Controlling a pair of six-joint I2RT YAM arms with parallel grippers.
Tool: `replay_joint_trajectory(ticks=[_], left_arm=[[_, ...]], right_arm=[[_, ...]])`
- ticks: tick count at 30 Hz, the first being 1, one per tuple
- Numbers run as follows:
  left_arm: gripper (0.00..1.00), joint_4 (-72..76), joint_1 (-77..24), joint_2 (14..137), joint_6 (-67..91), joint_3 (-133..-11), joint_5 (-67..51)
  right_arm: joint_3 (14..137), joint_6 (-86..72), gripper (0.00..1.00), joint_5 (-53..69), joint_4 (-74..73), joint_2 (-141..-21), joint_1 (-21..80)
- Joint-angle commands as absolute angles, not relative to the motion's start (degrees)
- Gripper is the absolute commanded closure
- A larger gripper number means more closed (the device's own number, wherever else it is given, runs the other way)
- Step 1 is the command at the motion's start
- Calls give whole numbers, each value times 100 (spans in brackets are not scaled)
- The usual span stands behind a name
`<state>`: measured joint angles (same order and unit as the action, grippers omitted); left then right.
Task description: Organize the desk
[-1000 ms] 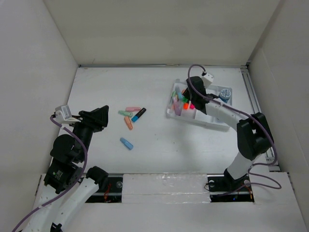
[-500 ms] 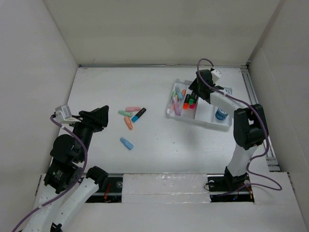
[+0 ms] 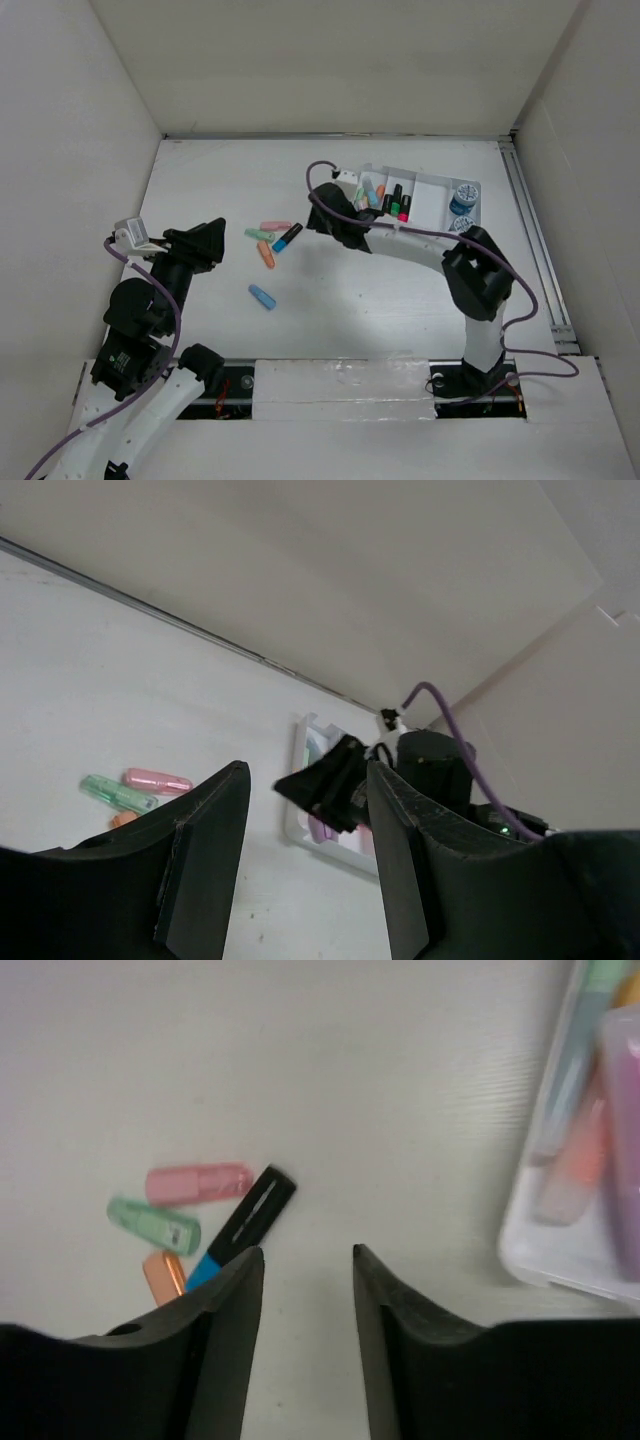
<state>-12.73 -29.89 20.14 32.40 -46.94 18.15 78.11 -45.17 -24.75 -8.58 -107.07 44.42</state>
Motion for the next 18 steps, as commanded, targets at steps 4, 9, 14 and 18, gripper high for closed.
replay_joint_trajectory(ticks=[4, 9, 14, 18], left_arm=[[54, -985, -3006, 2031, 3155, -4729, 1767], [54, -1020, -3006, 2004, 3147, -4737, 1784], [54, -1028, -3006, 1969, 3155, -4737, 1793], [54, -1020, -3006, 1977, 3155, -4737, 1775]], right_arm=[[9287, -4500, 35, -3085, -1598, -11819, 4992], [10238, -4491, 28, -3182, -2135, -12541, 5282], [10792, -4491, 28, -3296, -2514, -13121, 5440], [11038, -4482, 29, -3305, -2566, -13315, 5440]])
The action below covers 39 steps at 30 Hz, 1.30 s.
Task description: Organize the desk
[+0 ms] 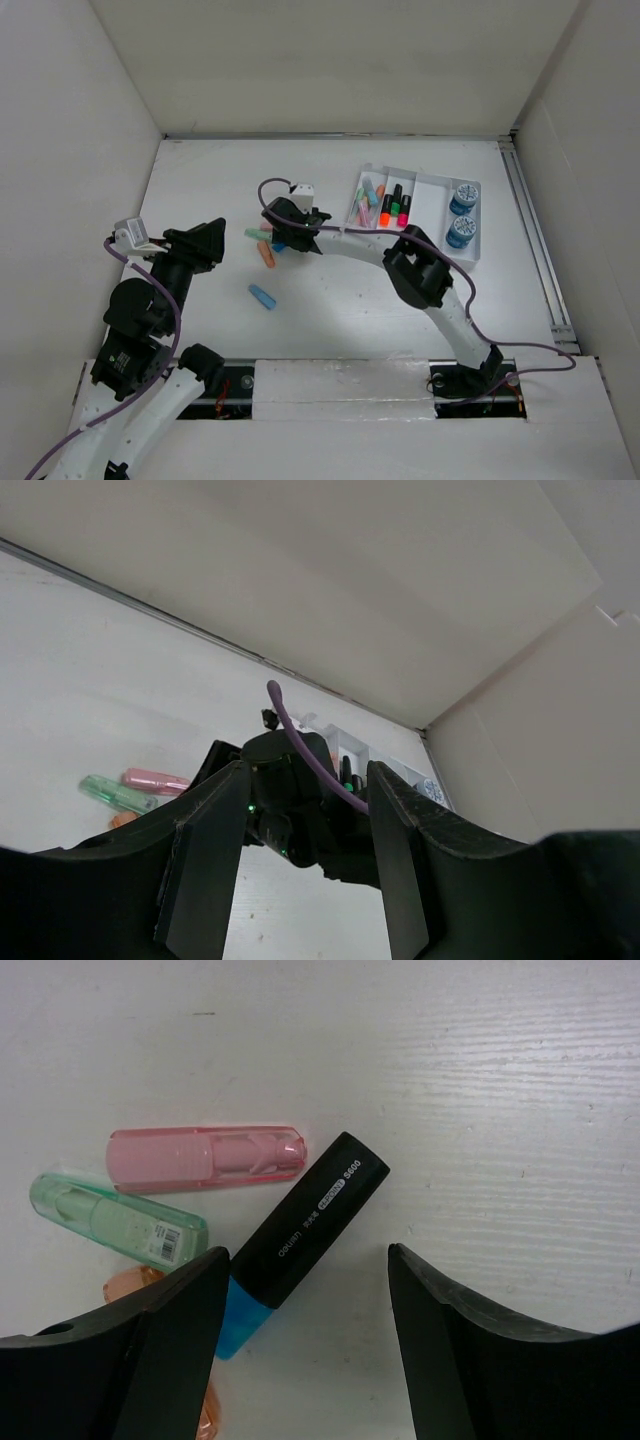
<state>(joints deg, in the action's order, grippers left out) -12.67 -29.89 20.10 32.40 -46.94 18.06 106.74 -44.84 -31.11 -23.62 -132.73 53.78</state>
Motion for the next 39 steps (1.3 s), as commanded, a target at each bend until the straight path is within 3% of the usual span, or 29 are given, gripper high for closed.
replay_joint_trajectory(ticks=[1, 9, 15, 17, 19, 23, 28, 32, 39], left_arm=[[54, -1020, -3006, 1969, 3155, -4737, 1767], [54, -1020, -3006, 1960, 3155, -4737, 1784], [54, -1028, -3006, 1969, 3164, -4737, 1767], [54, -1028, -3006, 1977, 3155, -4737, 1775], [54, -1037, -3006, 1969, 3147, -4737, 1784], [54, -1020, -3006, 1969, 3155, -4737, 1775], [54, -1028, -3006, 1951, 3155, -4737, 1775], [54, -1037, -3006, 1942, 3155, -4737, 1784], [54, -1037, -3006, 1960, 3155, -4737, 1767]], right_arm=[[11074, -4474, 31, -3313, -2601, -13359, 5440], [11408, -4473, 45, -3524, -3111, -13728, 5493], [10978, -4544, 47, -3700, -3102, -13570, 5493], [10707, -4579, 56, -3770, -3059, -13422, 5493], [10076, -4658, 77, -3849, -2578, -13010, 5493], [9504, -4702, 84, -3876, -2208, -12491, 5493], [8510, -4764, 86, -3780, -1644, -11323, 5248], [7578, -4711, 86, -3402, -1214, -10260, 4249], [6671, -4544, 85, -2804, -906, -9896, 2911]])
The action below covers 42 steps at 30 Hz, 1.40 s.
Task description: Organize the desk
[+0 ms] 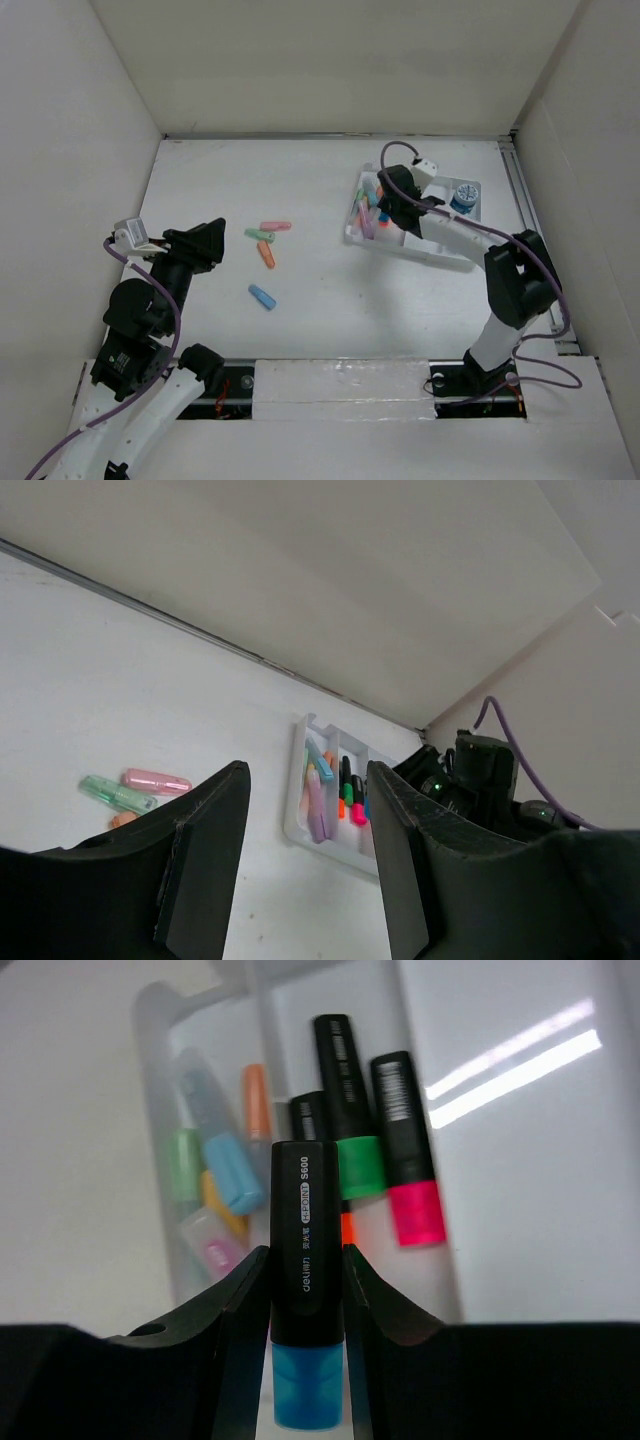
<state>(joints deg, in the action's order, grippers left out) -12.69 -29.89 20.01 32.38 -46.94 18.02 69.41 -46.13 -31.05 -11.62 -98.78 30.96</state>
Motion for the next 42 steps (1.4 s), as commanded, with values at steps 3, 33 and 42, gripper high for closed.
replay_joint_trajectory(ticks=[3, 33, 42], left_arm=[[54, -1020, -3006, 1969, 3164, -4729, 1758], [55, -1230, -3006, 1977, 3357, -4825, 2206], [54, -1327, -3006, 1942, 3454, -4869, 2408]], right_arm=[[6548, -4544, 85, -2681, -835, -9975, 2568], [7882, -2839, 30, -2337, 580, -11653, 7039], [8244, -2935, 42, -2828, 141, -12243, 7269]])
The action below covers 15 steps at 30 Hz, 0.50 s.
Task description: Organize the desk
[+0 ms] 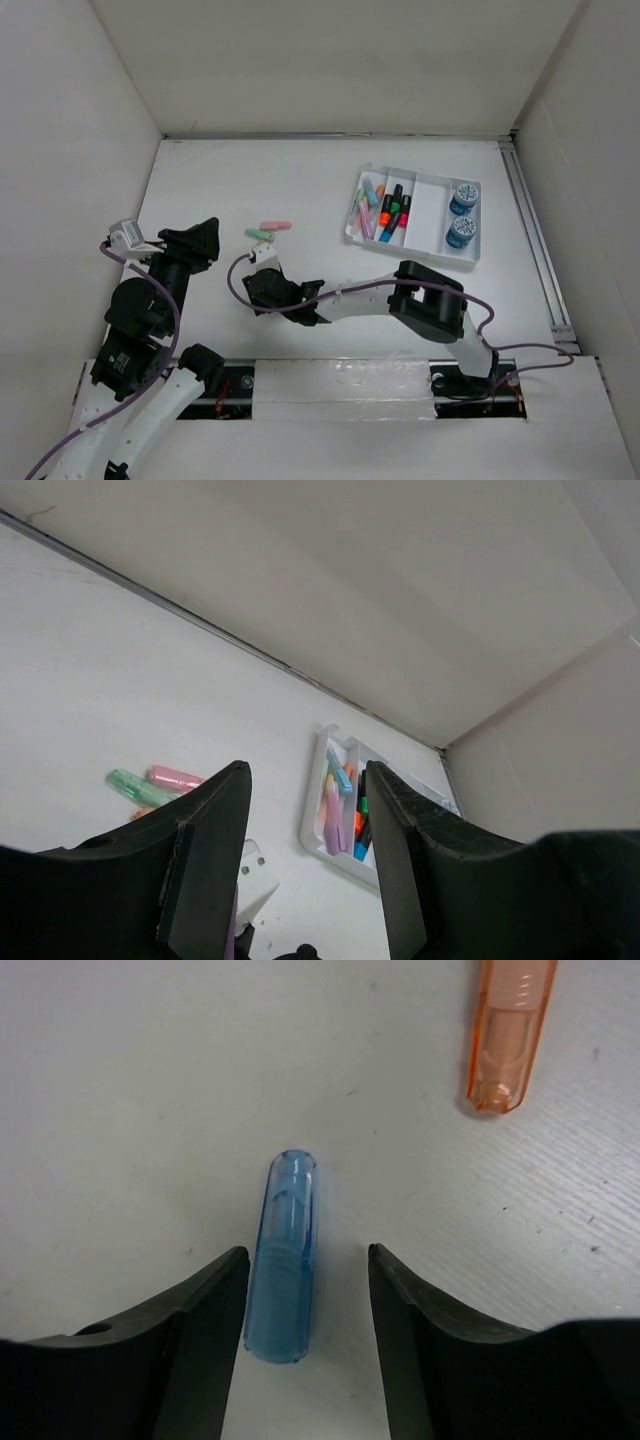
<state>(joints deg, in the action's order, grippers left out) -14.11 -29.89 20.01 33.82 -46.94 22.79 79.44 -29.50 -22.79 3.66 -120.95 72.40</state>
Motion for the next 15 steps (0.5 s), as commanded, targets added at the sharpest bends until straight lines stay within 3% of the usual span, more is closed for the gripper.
replay_joint_trajectory(ticks=[1, 3, 10, 12, 14, 15], left_arm=[[54, -1310, -3006, 1942, 3445, -4860, 2391], [54, -1301, -3006, 1960, 3445, -4860, 2373], [54, -1275, -3006, 1977, 3437, -4860, 2320], [54, -1266, -3006, 1969, 3428, -4843, 2294], [54, -1266, -3006, 1969, 3410, -4843, 2276], [54, -1266, -3006, 1960, 3401, -4843, 2268]], right_arm=[[8270, -2927, 45, -3091, 71, -12348, 7338], [8358, -2927, 49, -3321, -219, -12427, 7392], [8262, -2997, 44, -3587, -387, -12516, 7523], [8192, -3023, 51, -3525, -308, -12472, 7523], [8174, -3085, 70, -3551, -264, -12463, 7523], [8165, -3094, 74, -3577, -272, -12463, 7523]])
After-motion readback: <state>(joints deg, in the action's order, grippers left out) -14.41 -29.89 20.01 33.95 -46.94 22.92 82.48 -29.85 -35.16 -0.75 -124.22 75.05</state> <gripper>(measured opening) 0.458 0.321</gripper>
